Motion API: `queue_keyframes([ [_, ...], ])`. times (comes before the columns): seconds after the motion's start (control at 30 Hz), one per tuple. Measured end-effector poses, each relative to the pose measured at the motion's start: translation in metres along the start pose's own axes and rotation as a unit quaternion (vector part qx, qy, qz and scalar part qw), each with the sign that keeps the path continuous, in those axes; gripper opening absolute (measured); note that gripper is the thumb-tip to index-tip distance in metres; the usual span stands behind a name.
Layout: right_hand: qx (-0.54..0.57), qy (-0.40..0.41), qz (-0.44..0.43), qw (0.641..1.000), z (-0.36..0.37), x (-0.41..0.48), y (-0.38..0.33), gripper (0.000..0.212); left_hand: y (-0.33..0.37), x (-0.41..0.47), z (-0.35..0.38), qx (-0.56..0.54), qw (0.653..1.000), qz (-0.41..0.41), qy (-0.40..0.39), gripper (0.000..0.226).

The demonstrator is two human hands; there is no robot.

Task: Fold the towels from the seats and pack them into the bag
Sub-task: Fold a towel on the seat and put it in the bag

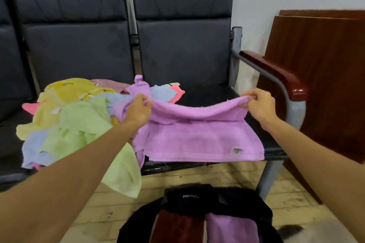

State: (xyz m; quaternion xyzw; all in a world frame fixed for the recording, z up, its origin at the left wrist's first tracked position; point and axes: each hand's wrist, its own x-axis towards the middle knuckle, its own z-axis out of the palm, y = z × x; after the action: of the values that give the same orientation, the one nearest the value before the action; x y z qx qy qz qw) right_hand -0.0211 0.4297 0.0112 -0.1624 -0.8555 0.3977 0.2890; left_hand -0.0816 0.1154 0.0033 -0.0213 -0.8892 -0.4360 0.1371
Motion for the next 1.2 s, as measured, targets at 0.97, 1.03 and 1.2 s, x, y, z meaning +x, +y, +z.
queue_keyframes([
  [0.97, -0.214, -0.276, 0.109, 0.931, -0.038, -0.075, 0.064, 0.018, -0.052, -0.066, 0.011, 0.144, 0.982, 0.018, -0.125, 0.026],
  [1.03, -0.224, -0.275, 0.136, 0.925, -0.034, -0.072, 0.071, 0.024, -0.045, -0.066, 0.015, 0.203, 0.969, -0.018, -0.140, 0.044],
  [1.2, -0.201, -0.238, 0.194, 0.930, -0.025, -0.066, 0.083, 0.052, -0.026, -0.066, 0.019, 0.317, 0.924, -0.063, -0.203, 0.051],
])
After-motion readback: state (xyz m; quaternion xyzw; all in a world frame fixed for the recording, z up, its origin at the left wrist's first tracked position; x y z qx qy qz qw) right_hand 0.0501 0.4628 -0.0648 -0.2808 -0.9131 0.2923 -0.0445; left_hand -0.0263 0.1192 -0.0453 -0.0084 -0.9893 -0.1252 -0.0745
